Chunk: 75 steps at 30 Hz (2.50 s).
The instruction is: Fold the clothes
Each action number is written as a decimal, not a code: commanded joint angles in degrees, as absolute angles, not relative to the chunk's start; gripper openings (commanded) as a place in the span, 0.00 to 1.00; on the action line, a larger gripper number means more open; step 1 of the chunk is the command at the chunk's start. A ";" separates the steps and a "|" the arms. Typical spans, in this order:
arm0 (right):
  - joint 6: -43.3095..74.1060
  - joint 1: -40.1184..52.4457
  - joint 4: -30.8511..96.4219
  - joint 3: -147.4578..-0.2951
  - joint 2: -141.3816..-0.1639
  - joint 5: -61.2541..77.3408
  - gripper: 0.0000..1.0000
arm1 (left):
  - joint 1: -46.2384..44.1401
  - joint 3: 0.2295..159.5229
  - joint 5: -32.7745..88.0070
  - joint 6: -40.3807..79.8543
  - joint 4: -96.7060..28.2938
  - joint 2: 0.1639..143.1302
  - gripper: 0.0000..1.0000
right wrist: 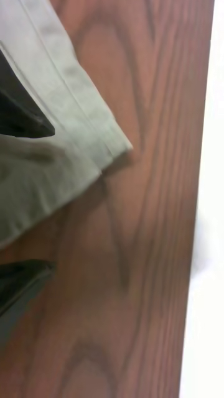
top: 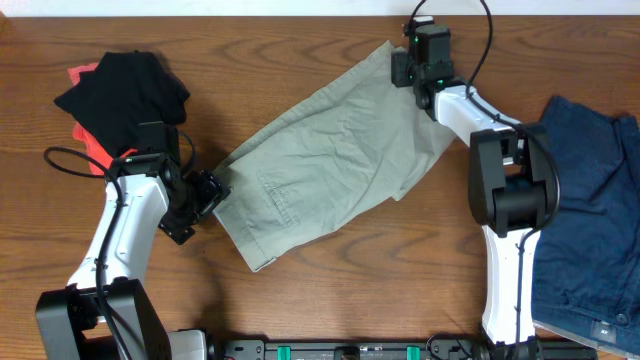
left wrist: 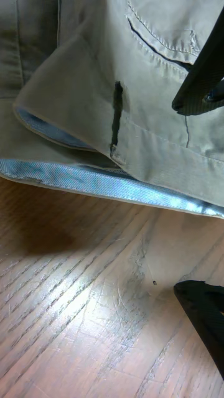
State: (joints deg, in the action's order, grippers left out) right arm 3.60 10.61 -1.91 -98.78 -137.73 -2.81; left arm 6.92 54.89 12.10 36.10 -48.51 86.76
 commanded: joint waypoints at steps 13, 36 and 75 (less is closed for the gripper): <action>2.87 11.22 -0.40 -100.77 -140.18 -1.93 0.16 | 7.05 55.24 12.23 35.57 -48.62 86.91 0.86; 2.02 14.33 -0.75 -105.36 -129.69 -3.01 0.01 | 7.05 55.24 12.23 35.57 -48.80 86.91 0.86; 2.04 14.96 13.74 -105.36 -123.92 -1.67 0.99 | 6.02 53.52 14.39 35.57 -48.90 86.91 0.98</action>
State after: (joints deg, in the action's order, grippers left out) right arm 2.13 14.63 8.84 -104.66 -132.31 -1.30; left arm 6.68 54.76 13.50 35.92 -49.06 86.76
